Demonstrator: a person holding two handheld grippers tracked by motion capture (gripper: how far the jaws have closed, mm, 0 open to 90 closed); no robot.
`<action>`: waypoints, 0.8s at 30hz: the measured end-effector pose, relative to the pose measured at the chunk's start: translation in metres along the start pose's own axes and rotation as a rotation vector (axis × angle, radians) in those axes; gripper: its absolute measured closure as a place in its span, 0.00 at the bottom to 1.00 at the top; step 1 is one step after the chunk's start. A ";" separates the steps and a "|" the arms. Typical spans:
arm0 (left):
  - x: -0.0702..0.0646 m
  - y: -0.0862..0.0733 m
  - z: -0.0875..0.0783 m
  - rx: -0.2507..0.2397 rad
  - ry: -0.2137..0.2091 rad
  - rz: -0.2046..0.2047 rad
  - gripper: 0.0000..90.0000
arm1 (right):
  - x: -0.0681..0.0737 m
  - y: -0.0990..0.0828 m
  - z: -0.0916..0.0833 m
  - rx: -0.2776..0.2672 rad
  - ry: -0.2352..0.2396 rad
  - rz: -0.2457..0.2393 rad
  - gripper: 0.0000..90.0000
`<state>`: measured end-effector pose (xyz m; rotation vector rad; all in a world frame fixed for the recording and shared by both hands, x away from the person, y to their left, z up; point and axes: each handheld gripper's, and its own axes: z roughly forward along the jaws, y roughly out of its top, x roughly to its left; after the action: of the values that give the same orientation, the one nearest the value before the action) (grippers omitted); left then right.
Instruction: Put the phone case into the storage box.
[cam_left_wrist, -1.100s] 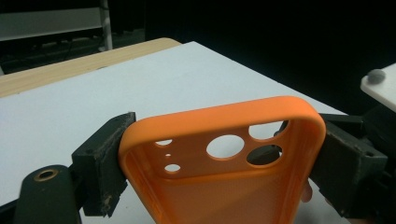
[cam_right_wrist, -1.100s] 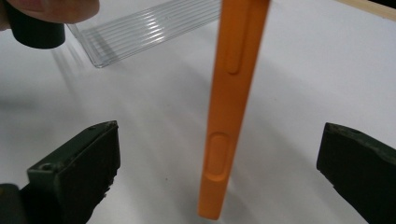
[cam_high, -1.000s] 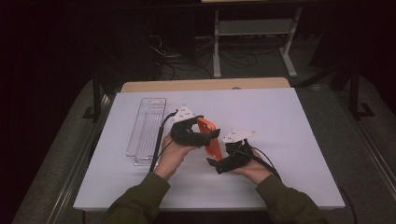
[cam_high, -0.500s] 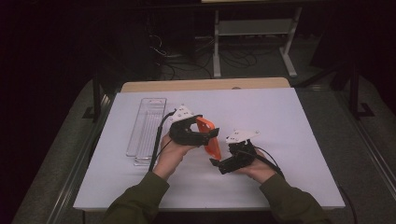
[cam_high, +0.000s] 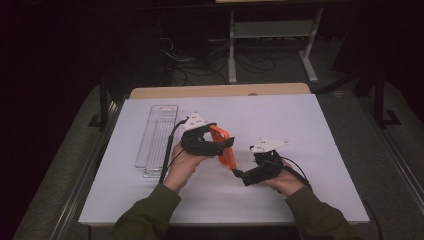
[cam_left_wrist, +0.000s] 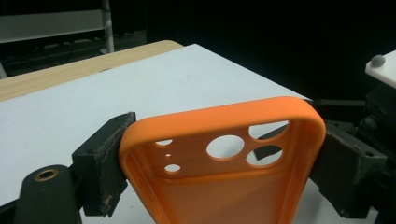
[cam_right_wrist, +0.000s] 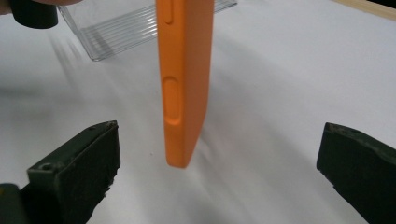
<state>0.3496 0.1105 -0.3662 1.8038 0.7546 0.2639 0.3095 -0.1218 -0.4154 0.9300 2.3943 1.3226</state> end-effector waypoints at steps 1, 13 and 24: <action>0.000 0.000 0.000 0.000 0.000 -0.002 0.17 | -0.001 -0.001 -0.002 -0.001 -0.004 0.005 0.00; -0.001 0.000 0.000 -0.004 0.000 0.000 0.17 | -0.008 -0.012 -0.015 -0.021 -0.056 0.021 0.00; -0.001 0.001 -0.002 -0.012 -0.003 0.001 0.17 | -0.017 -0.027 -0.032 -0.032 -0.082 0.046 0.00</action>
<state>0.3481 0.1108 -0.3643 1.7930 0.7489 0.2655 0.2961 -0.1644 -0.4212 1.0157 2.2974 1.3088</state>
